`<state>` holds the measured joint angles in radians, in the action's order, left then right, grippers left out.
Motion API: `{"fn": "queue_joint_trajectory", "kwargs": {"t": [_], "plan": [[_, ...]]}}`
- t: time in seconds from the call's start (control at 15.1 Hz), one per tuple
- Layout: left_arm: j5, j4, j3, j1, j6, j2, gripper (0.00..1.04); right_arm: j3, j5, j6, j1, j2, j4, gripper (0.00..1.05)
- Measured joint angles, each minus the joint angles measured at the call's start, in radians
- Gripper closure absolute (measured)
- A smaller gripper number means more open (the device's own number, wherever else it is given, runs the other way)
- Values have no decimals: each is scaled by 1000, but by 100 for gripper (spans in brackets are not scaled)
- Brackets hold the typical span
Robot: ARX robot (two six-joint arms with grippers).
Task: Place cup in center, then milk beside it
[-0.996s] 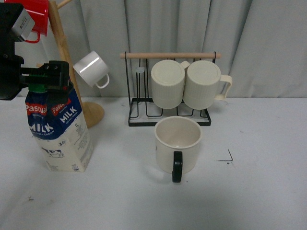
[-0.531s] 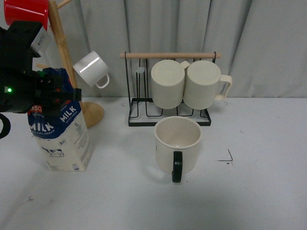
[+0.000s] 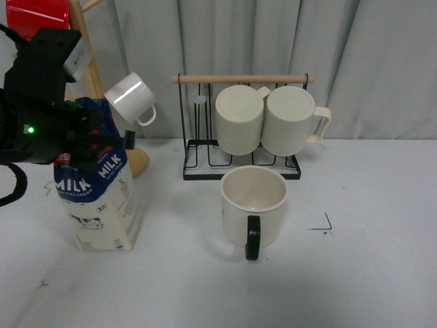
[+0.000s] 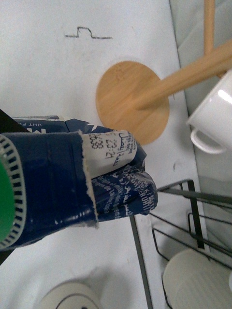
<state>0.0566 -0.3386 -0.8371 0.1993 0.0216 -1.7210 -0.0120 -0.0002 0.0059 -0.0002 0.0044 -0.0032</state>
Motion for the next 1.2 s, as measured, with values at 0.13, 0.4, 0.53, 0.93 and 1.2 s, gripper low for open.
{"fn": "queue_joint_trajectory", "kwargs": {"t": [0.13, 0.4, 0.53, 0.93, 1.2], "plan": [[16, -5, -1, 59, -16, 5, 88, 0, 0, 0, 0, 0, 0, 6], [52, -15, -27, 137, -50, 0, 88, 0, 0, 0, 0, 0, 0, 6], [83, -25, -45, 166, -61, -17, 88, 0, 0, 0, 0, 0, 0, 6], [138, -43, -64, 243, -98, -77, 88, 0, 0, 0, 0, 0, 0, 6], [187, -69, -95, 268, -98, -114, 88, 0, 0, 0, 0, 0, 0, 6]]}}
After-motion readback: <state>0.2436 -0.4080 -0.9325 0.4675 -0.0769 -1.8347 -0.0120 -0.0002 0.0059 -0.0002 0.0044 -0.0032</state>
